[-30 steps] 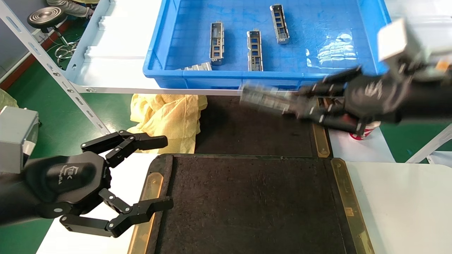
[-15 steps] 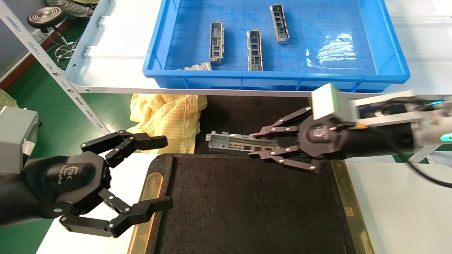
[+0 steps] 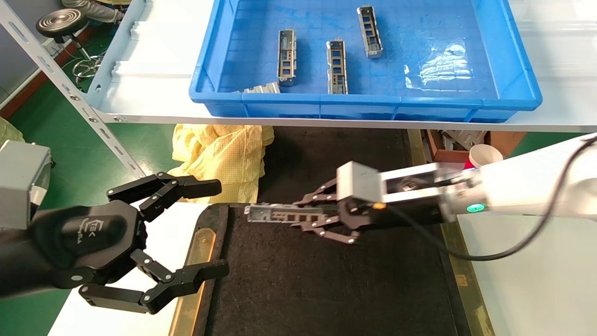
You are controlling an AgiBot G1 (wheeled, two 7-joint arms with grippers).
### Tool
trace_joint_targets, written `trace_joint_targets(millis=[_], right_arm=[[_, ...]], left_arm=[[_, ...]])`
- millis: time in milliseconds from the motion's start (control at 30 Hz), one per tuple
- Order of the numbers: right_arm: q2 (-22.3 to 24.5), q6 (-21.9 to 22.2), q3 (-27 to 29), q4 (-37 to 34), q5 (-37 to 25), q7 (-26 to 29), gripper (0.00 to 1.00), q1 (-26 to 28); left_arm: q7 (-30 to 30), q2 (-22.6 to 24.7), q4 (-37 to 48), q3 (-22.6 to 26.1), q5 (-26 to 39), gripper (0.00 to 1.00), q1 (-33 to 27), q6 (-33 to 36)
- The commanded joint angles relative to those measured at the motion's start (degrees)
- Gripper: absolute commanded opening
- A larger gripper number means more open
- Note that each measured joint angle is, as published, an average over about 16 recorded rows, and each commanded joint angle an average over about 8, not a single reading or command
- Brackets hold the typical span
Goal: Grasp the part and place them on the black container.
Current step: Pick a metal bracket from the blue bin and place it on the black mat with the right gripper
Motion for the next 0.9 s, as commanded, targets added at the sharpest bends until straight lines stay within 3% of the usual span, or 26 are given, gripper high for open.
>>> trace_joint_targets(millis=[33,267,467,900], right_arm=[[-2.2,1.5,-0.2,-2.1,-0.4,-1.9,0.00,-0.6],[-7.2,9.0,-0.2,-6.7,-0.4,-5.4,0.00,-3.1],[-8.2,16.1,0.0,-4.7,0.5,-5.8,0.00,-6.0],[-8.2,18.5,-2.1,1.4,2.1,-3.9,0.00,-9.2]], left_arm=[[0.0,0.0,0.0,0.0,0.0,1.00,0.0,0.0],[0.0,0.0,0.0,0.0,0.0,1.00,0.0,0.0],[0.0,0.0,0.0,0.0,0.0,1.00,0.0,0.0],[0.0,0.0,0.0,0.0,0.0,1.00,0.0,0.0]])
